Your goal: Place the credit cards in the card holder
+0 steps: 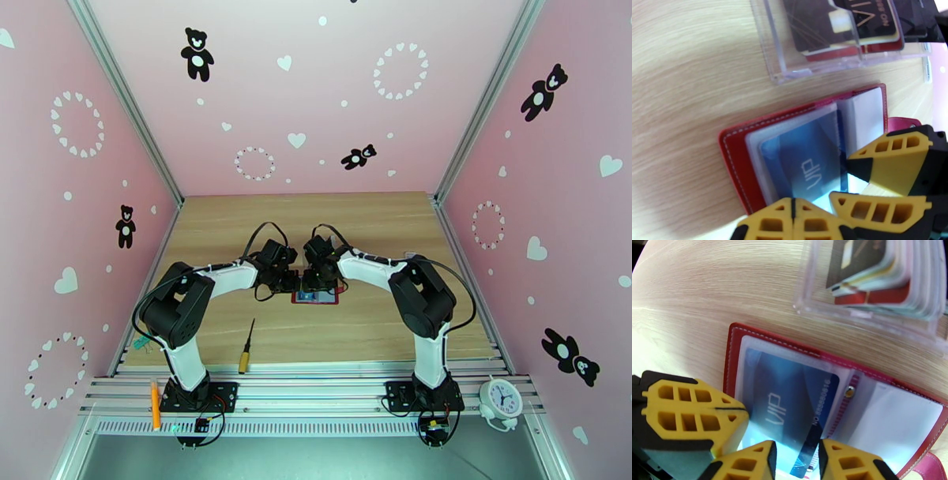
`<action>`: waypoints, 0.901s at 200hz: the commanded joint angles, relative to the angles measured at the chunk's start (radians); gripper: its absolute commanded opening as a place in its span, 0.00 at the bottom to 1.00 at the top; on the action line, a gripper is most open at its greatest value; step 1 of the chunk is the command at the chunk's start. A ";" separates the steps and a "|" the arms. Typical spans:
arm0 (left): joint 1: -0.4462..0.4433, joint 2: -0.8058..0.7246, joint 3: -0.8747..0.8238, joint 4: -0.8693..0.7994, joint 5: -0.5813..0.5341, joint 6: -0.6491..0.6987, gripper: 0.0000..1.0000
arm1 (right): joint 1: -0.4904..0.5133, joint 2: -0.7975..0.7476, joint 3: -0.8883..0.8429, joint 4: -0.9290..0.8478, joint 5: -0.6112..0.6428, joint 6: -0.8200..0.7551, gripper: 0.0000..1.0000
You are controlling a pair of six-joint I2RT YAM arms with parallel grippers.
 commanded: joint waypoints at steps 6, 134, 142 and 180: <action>-0.011 -0.005 0.008 0.034 0.045 -0.017 0.00 | 0.016 0.030 0.027 0.003 -0.022 0.014 0.34; 0.032 -0.146 -0.045 -0.003 -0.113 -0.009 0.32 | -0.013 0.011 0.000 -0.003 -0.008 0.006 0.34; 0.034 -0.138 -0.035 -0.031 -0.141 -0.003 0.30 | -0.013 0.011 -0.001 -0.003 -0.008 0.006 0.34; 0.042 -0.079 -0.010 -0.064 -0.133 -0.002 0.23 | -0.014 0.014 0.000 -0.003 -0.009 0.005 0.34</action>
